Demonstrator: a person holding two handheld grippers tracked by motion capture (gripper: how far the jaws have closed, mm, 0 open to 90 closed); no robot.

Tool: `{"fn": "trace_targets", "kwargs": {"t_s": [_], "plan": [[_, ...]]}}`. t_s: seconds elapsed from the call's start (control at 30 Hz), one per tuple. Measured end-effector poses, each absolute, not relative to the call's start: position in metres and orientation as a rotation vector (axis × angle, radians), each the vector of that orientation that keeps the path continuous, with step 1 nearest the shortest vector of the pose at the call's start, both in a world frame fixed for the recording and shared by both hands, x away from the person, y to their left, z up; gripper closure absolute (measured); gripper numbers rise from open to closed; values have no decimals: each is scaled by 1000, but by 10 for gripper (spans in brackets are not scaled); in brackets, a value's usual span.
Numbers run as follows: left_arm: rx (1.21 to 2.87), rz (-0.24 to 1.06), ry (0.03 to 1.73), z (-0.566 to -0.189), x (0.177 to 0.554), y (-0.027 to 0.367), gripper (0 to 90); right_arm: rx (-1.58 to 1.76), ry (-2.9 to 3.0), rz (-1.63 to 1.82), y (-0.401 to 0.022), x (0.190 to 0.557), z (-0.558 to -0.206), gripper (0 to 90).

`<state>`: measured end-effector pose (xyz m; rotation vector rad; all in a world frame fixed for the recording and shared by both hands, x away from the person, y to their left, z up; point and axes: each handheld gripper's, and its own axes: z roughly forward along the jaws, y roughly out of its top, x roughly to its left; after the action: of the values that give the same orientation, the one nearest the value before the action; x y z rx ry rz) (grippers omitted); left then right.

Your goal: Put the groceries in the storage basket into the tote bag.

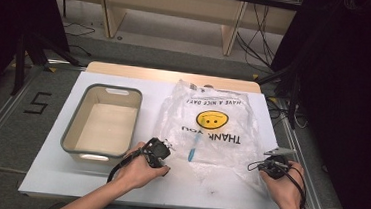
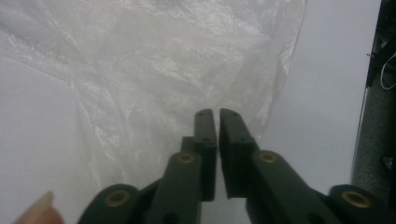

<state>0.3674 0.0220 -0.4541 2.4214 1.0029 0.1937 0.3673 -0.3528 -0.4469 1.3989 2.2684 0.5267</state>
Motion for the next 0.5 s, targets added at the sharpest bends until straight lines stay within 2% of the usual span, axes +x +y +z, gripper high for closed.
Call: {"fn": "trace_targets", "kwargs": {"t_s": [0.13,0.17,0.2,0.3,0.5], "plan": [[2366,255,962,-438,359,26,439,1392,2225,592,-354,362,-443,670],[2348,267,956,-433,357,26,439,1392,2225,592,-354,362,-443,670],[2306,296,934,-421,355,28,370,1386,2186,656,-355,359,-437,602],[2270,332,928,-412,354,30,333,1400,2117,763,-355,353,-427,542],[2205,384,1000,-402,357,40,348,1483,2080,799,-359,350,-427,481]]}}
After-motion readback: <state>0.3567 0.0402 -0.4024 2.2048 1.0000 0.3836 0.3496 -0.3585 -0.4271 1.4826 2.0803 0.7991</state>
